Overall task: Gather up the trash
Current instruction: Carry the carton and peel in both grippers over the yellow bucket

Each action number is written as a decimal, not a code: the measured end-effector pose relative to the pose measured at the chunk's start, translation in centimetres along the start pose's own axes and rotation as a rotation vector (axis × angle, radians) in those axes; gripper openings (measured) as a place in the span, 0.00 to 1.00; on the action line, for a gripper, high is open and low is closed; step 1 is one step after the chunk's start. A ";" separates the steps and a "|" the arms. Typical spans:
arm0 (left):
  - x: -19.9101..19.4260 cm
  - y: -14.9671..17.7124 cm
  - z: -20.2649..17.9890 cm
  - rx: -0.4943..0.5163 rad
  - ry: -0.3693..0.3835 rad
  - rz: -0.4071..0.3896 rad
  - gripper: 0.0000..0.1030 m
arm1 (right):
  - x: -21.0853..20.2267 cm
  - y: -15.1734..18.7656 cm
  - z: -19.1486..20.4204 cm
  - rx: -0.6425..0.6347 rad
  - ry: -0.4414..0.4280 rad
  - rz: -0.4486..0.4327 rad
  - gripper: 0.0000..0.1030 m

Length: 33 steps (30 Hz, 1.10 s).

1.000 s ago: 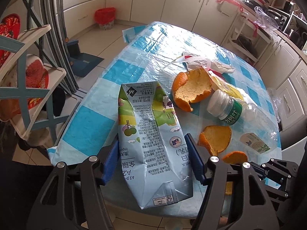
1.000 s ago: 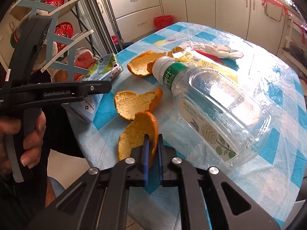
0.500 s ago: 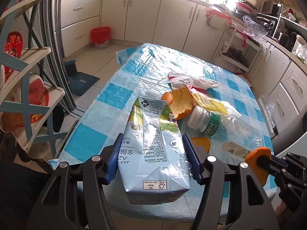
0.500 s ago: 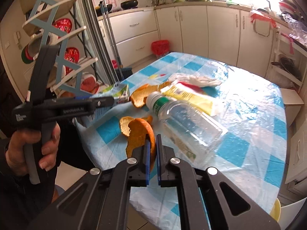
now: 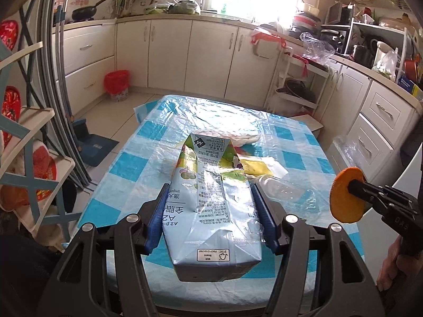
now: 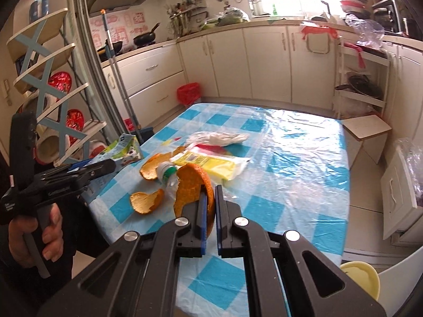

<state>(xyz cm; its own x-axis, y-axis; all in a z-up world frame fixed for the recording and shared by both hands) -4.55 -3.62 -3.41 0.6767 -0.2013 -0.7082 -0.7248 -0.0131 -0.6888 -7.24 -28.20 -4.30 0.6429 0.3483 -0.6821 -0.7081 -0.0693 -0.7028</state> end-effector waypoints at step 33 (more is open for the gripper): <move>7.8 9.7 -35.8 0.302 0.493 0.304 0.56 | -10.9 12.0 -24.5 0.635 0.561 0.070 0.41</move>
<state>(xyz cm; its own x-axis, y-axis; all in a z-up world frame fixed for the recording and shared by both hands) -10.90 -40.42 -10.09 0.2562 -0.5790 -0.7741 -0.7580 0.3766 -0.5326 -15.54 -55.76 -10.28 0.5225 -0.1639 -0.8368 -0.6732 0.5230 -0.5228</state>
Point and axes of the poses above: each gripper's, at about its wrist camera, not at the fingertips, and x roughly the way its jaws point, z to its left, y to its underside, the point moved 6 cm from there along x, roughly the way its jaws point, and after that the axes turned 6 degrees about z, right-handed, at the moved point
